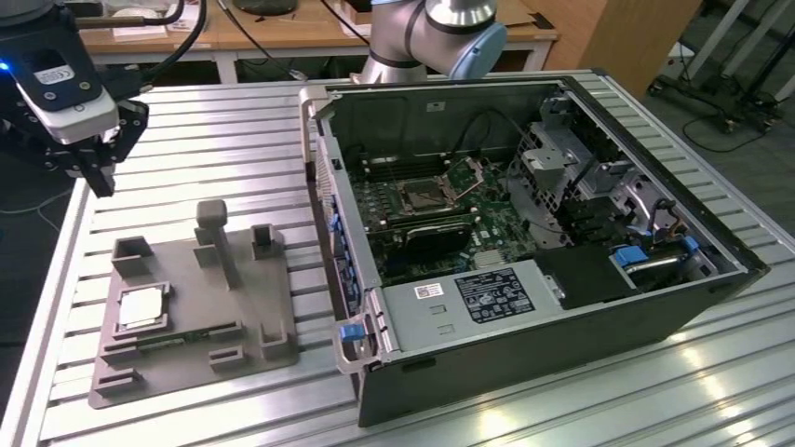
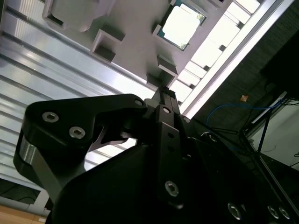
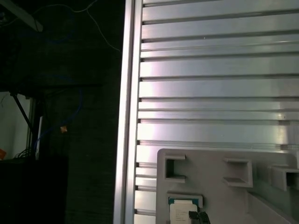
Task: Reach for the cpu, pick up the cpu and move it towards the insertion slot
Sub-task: 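Reach for the cpu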
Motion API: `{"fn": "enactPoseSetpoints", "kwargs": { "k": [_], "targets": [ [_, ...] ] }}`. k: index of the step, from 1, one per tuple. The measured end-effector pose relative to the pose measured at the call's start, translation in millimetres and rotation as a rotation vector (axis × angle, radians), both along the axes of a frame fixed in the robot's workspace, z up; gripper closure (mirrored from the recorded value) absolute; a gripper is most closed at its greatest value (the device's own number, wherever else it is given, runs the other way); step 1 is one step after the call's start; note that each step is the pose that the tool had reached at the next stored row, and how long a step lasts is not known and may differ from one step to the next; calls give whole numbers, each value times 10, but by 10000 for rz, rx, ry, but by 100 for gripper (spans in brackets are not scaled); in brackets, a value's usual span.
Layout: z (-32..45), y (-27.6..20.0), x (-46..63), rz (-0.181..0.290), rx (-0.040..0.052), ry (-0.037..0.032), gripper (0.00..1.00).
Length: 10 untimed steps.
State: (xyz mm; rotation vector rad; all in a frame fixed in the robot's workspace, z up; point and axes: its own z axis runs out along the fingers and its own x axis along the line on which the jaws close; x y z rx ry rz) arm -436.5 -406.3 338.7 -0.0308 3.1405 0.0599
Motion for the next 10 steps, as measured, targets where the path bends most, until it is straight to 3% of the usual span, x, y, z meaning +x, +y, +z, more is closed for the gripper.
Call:
{"fn": "enactPoseSetpoints", "kwargs": {
  "k": [5,10],
  "targets": [
    [-48,-25,-1,4,-1,-2,89],
    [-107,-105,-4,19,41,-13,89]
  ]
}}
